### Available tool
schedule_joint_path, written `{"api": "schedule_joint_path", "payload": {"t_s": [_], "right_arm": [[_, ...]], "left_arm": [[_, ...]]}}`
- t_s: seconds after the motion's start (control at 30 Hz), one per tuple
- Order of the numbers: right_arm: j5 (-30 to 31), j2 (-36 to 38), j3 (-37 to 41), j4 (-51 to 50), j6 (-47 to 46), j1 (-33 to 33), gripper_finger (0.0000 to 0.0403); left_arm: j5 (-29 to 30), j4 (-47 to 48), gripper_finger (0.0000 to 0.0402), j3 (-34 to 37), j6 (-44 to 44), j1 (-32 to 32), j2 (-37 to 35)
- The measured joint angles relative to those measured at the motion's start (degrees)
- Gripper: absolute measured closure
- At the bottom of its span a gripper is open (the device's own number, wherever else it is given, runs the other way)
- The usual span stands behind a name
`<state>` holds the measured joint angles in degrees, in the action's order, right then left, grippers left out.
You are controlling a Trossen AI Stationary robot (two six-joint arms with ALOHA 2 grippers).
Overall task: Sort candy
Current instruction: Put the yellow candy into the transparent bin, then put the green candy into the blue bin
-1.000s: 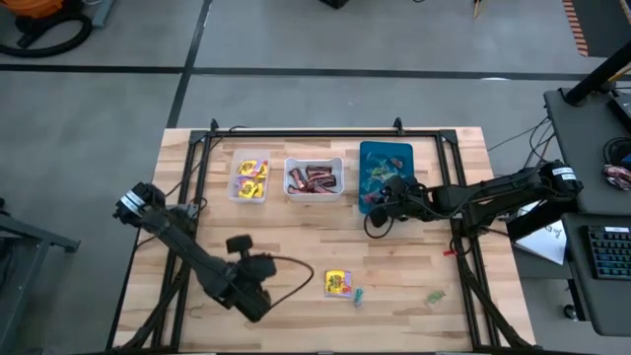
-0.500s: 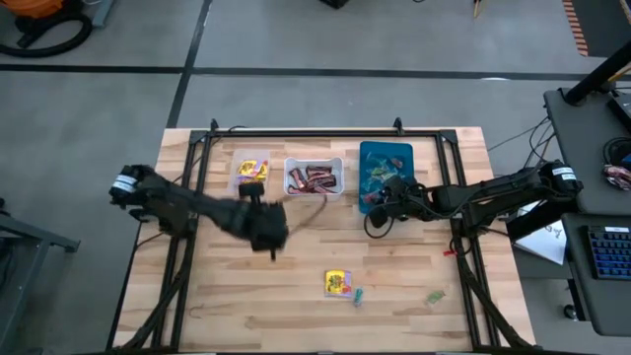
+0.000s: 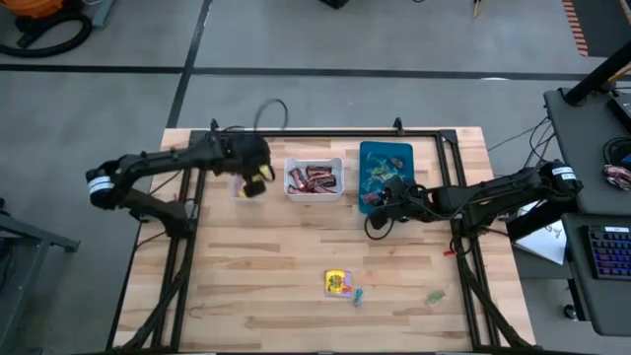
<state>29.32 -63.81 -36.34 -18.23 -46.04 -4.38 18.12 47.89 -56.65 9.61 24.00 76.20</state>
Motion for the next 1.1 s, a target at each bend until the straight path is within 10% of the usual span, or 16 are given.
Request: {"api": "schedule_joint_path", "payload": {"t_s": [0.3, 0.63, 1.1], "right_arm": [[0.0, 0.0, -0.1, 0.2, -0.5, -0.2, 0.0235], [0.2, 0.0, -4.9, -0.3, 2.9, -2.2, 0.0252], [-10.5, 0.0, -11.7, -4.3, 3.4, -11.7, 0.0266]], "left_arm": [[-3.7, -1.9, 0.0401, 0.9, -20.1, 10.8, 5.6], [-3.7, -2.5, 0.039, 0.2, -22.7, 10.7, 11.1], [-3.7, -2.2, 0.0273, 0.2, -21.7, 8.6, 9.3]]}}
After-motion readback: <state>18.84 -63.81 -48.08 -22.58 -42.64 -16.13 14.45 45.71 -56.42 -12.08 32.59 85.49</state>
